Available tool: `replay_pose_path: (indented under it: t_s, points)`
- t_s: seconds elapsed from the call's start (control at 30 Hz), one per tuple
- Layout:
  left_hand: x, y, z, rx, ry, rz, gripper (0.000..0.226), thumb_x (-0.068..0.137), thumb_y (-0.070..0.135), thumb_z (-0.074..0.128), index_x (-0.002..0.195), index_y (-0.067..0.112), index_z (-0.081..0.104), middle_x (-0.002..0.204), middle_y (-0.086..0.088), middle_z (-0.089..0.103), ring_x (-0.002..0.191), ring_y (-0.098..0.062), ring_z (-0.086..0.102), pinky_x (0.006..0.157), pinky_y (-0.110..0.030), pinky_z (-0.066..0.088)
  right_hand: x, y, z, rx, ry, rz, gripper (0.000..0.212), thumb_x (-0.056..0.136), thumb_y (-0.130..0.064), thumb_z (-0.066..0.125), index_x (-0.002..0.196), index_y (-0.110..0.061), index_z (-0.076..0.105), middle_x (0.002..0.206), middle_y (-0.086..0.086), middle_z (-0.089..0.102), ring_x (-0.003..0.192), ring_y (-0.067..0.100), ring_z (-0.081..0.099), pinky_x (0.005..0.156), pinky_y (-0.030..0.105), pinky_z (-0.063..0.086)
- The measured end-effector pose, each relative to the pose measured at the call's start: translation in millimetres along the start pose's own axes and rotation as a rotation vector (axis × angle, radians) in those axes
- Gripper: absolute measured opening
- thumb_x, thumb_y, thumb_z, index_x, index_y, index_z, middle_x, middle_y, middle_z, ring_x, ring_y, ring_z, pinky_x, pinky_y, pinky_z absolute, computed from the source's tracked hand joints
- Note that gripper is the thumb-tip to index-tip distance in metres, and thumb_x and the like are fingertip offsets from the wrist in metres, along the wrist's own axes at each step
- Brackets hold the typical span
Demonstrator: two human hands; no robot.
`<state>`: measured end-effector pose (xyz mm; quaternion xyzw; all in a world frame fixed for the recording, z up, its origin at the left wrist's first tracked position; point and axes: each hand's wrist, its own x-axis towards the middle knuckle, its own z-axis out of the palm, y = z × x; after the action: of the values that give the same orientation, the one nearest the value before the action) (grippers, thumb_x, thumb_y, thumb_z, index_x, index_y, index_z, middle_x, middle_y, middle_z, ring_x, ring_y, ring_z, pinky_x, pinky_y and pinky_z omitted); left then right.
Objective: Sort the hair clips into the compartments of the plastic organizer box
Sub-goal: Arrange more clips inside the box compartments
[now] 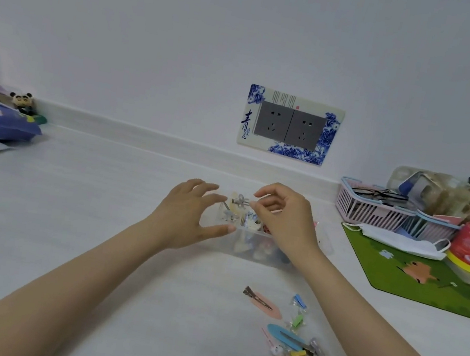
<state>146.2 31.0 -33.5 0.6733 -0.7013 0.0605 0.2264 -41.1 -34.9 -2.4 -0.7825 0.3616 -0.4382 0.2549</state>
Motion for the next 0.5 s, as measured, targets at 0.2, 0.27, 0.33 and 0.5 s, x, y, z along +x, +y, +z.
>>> replay_pose_path:
  t_s: [0.2, 0.27, 0.33, 0.5]
  points:
    - [-1.3, -3.8, 4.0, -0.098, 0.057, 0.065, 0.064, 0.071, 0.077, 0.036, 0.117, 0.037, 0.057, 0.143, 0.007, 0.043, 0.135, -0.016, 0.029, 0.111, -0.037, 0.028, -0.5, 3.4, 5.0, -0.211, 0.037, -0.091, 0.008, 0.08, -0.019, 0.07, 0.086, -0.021, 0.065, 0.075, -0.007, 0.07, 0.07, 0.012, 0.066, 0.07, 0.036, 0.055]
    - [-3.4, -3.6, 3.3, -0.165, 0.055, 0.082, 0.056, 0.072, 0.074, 0.039, 0.109, 0.037, 0.062, 0.14, 0.008, 0.046, 0.134, -0.014, 0.03, 0.109, -0.037, 0.031, -0.6, 0.3, 8.1, -0.323, 0.033, -0.14, 0.005, 0.081, -0.023, 0.068, 0.085, -0.023, 0.064, 0.077, -0.009, 0.071, 0.073, 0.011, 0.066, 0.072, 0.035, 0.054]
    - [-5.8, -2.7, 3.1, -0.197, 0.056, 0.093, 0.055, 0.073, 0.072, 0.041, 0.109, 0.037, 0.062, 0.14, 0.008, 0.046, 0.133, -0.012, 0.03, 0.108, -0.036, 0.031, -0.3, -4.4, 11.3, -0.423, 0.003, -0.172, 0.005, 0.083, -0.028, 0.065, 0.086, -0.024, 0.064, 0.079, -0.009, 0.072, 0.076, 0.012, 0.065, 0.073, 0.033, 0.052]
    - [-12.2, -3.5, 0.4, -0.272, 0.116, 0.058, 0.071, 0.072, 0.07, 0.045, 0.128, 0.027, 0.05, 0.136, 0.011, 0.048, 0.129, -0.007, 0.034, 0.103, -0.025, 0.031, -2.7, -10.4, 12.1, -0.34, -0.186, -0.168, 0.011, 0.086, -0.035, 0.061, 0.089, -0.027, 0.068, 0.084, -0.014, 0.071, 0.08, 0.006, 0.064, 0.076, 0.029, 0.05]
